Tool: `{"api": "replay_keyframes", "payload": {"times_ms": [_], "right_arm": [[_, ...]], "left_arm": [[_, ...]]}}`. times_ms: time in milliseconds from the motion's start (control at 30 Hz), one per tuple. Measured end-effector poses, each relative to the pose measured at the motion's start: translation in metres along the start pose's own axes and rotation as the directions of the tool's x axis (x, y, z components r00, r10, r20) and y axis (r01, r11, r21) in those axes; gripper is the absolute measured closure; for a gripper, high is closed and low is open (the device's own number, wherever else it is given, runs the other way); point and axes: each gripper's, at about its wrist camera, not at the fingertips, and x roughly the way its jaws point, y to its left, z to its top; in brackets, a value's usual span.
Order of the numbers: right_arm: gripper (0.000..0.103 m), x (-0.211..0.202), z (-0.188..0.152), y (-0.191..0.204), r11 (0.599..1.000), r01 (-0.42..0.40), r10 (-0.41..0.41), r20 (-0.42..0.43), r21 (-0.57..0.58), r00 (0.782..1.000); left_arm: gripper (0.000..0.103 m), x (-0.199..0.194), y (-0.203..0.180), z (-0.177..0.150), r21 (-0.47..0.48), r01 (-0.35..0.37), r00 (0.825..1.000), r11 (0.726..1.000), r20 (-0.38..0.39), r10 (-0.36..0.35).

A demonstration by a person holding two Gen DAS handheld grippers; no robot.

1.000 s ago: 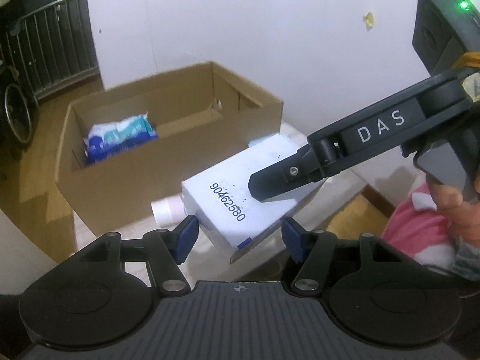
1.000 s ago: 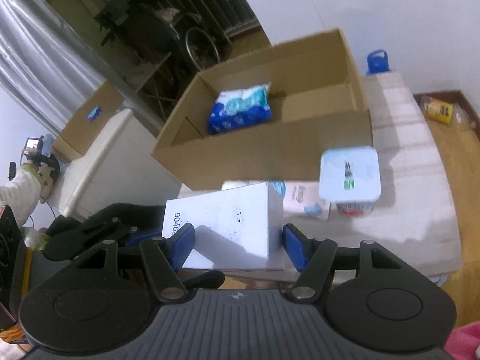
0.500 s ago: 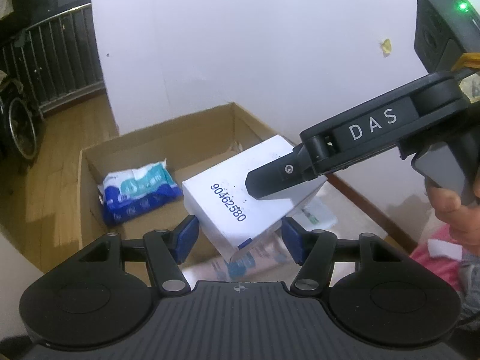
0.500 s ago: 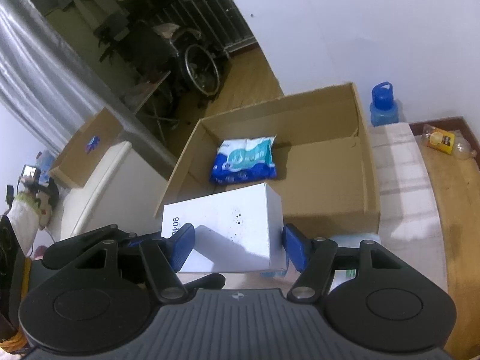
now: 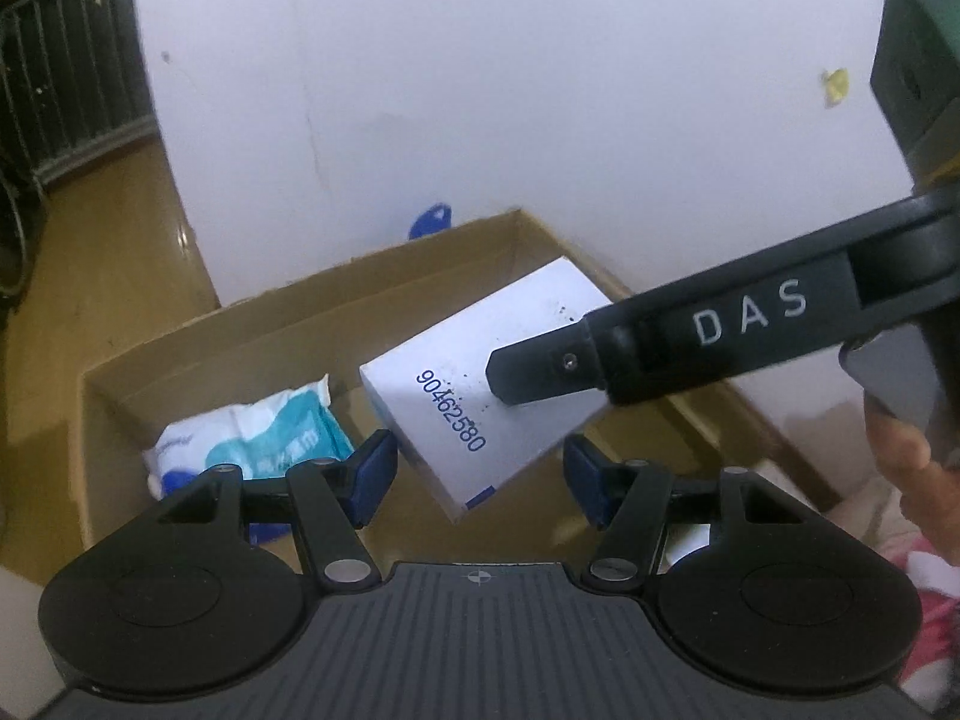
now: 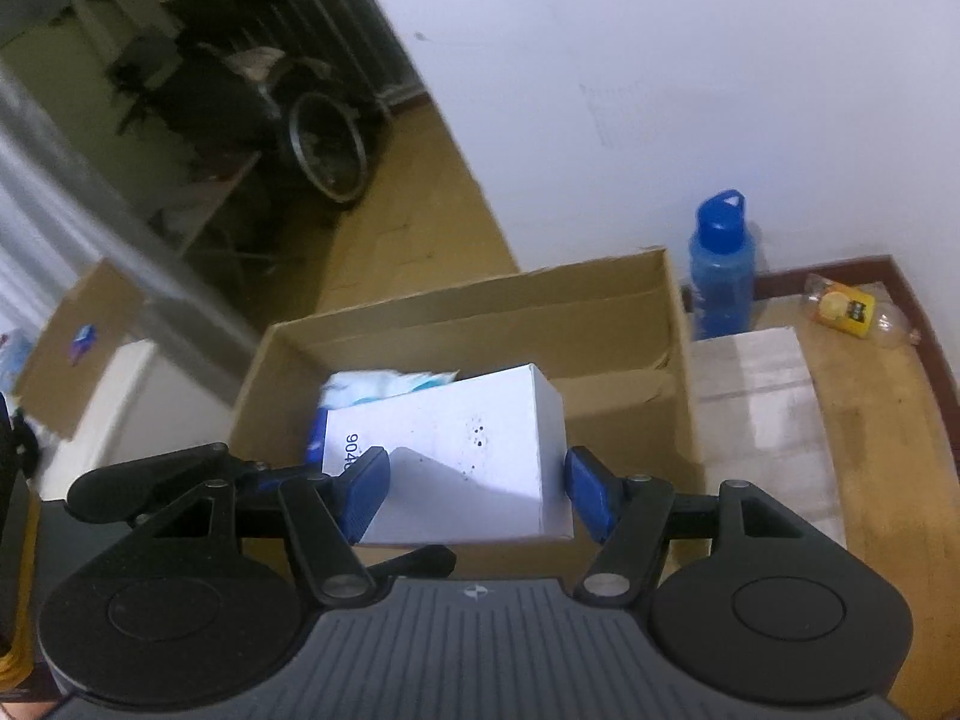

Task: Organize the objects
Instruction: 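Lift the white box with the right tool and lower it into the cardboard box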

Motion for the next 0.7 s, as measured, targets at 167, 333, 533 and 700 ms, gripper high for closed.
{"api": "replay_keyframes", "payload": {"times_ms": [167, 333, 533, 700], "right_arm": [[0.035, 0.038, 0.008, -0.008, 0.997, 0.06, -0.057, -0.052, 0.049, 0.997], [0.034, 0.055, 0.01, -0.008, 0.992, 0.122, -0.121, -0.067, 0.022, 0.99], [0.035, 0.063, 0.012, 0.001, 0.989, 0.143, -0.145, -0.106, -0.027, 0.984], [0.035, 0.073, 0.019, 0.006, 0.991, 0.133, -0.132, -0.144, -0.003, 0.981]], "left_arm": [[0.042, 0.038, 0.016, 0.011, -0.038, 0.008, 0.994, 0.999, -0.111, -0.012], [0.042, 0.058, 0.026, 0.011, -0.06, 0.042, 0.988, 0.997, -0.147, -0.05], [0.042, 0.057, 0.032, 0.007, -0.065, 0.042, 0.985, 0.997, -0.167, -0.052], [0.042, 0.055, 0.039, 0.003, -0.076, 0.03, 0.982, 0.997, -0.185, -0.043]]}}
